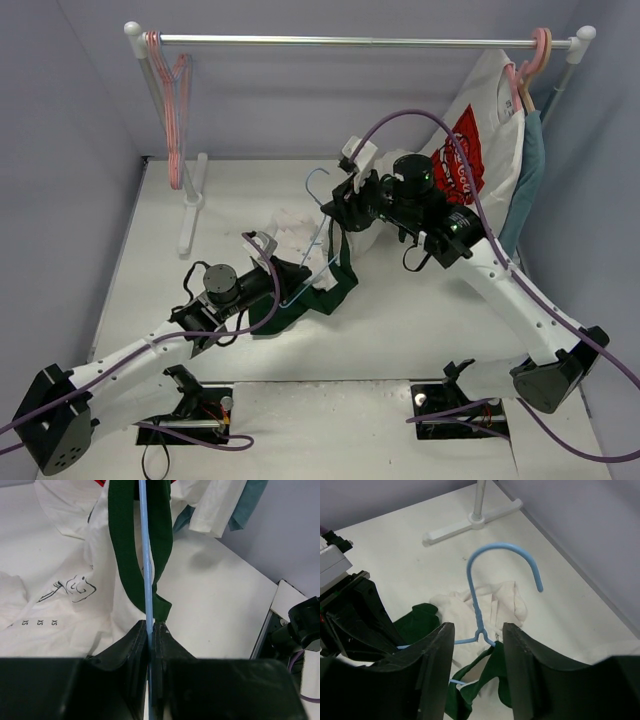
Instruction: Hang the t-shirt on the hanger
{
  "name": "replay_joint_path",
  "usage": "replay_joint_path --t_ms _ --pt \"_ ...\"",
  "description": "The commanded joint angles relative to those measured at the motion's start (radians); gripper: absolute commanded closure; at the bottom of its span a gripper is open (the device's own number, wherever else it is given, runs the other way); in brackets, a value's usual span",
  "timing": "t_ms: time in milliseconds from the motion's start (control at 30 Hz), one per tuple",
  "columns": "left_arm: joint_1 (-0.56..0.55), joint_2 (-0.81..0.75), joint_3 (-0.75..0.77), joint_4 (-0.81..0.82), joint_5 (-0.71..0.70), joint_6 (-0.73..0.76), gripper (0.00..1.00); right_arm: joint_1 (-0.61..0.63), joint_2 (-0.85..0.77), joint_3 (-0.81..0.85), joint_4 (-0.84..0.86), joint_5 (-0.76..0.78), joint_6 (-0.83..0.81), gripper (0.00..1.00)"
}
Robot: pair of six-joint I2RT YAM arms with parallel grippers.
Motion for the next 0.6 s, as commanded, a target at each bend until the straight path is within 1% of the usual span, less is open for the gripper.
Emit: replay_joint_path --t_ms 0,100,200,233,467,567 --pt "-0.004 -0.002 0.047 0.199 0.024 0.007 1.0 -0.003 -0.033 0.092 -0.024 0.025 -0.017 0.55" --pt "-0.004 -0.004 0.047 0.187 0.035 0.028 1.0 -0.026 -0.054 0.099 -0.065 0.031 -0.047 0.49" --pt "-0.004 -0.019 0.039 0.161 0.043 0.047 1.0 -0.092 -0.07 0.086 -0.113 0.008 -0.095 0.46" --pt "-0.004 -0.025 0.036 0.158 0.043 0.048 1.0 -0.133 -0.068 0.086 -0.13 -0.021 -0.112 0.45" --pt "-0.004 -0.048 0.018 0.149 0.046 0.05 1.0 -0.255 -0.048 0.083 -0.303 -0.059 -0.298 0.42" --pt "-0.004 -0.042 0.019 0.156 0.054 0.05 1.0 -0.292 -0.039 0.044 -0.311 -0.101 -0.376 0.42"
